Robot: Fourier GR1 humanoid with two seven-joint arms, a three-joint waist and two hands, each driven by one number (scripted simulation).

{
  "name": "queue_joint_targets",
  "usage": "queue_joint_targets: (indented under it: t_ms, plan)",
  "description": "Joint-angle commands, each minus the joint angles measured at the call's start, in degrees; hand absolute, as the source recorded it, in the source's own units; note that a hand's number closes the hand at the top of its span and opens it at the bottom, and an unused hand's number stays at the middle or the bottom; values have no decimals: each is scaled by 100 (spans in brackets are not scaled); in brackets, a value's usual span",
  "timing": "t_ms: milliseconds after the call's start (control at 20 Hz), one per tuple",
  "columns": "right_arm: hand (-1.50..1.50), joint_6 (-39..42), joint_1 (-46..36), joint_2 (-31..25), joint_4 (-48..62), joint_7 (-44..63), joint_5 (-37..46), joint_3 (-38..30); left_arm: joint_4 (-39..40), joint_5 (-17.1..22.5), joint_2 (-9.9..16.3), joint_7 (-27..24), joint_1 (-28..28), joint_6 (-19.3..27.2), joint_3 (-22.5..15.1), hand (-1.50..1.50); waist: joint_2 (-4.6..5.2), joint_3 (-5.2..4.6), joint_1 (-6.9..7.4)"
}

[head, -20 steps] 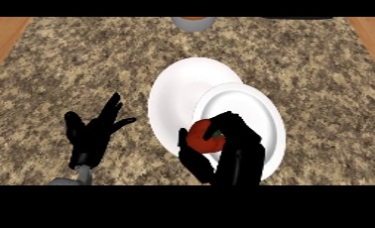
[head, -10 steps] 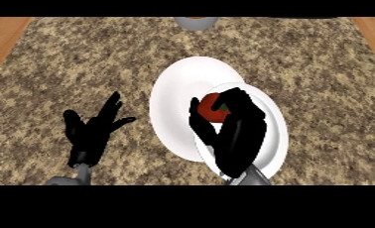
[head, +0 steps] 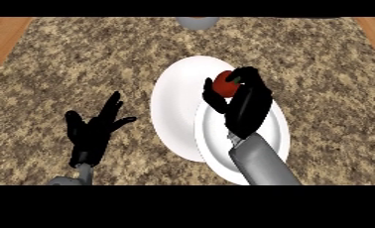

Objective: Pick the bell pepper from the plate and place it in the plate

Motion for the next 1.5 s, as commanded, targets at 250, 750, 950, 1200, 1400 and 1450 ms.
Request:
queue_joint_targets:
  t_ms: [250,750,950,1200,1400,1450]
  plan:
    - [-150,-479,-608,39,1807,-1096,-2885,-365,433,-4,145,-119,-26,-238,157,0,40,-18,-4]
    - [-150,-2410,-503,30,1471,-3290,-4458,-440,11,34,64,161,150,-163,130,0,13,-11,-65]
    - [-150,-2439,-15,-89,868,-3850,-5281,-420,19,-89,-86,216,81,8,106,0,-12,-14,-133]
    - [-150,-1885,990,-309,-754,-4277,-5983,40,266,-135,-78,23,204,-112,177,0,-39,-20,-209]
    - [-150,-1489,2101,-950,-1990,-4878,-6645,657,-184,-270,-167,-26,613,37,10,0,-61,-14,-220]
    - [-150,-1418,2378,-1075,-2232,-4888,-6678,742,38,-152,-164,-16,311,5,218,0,-52,-20,-250]
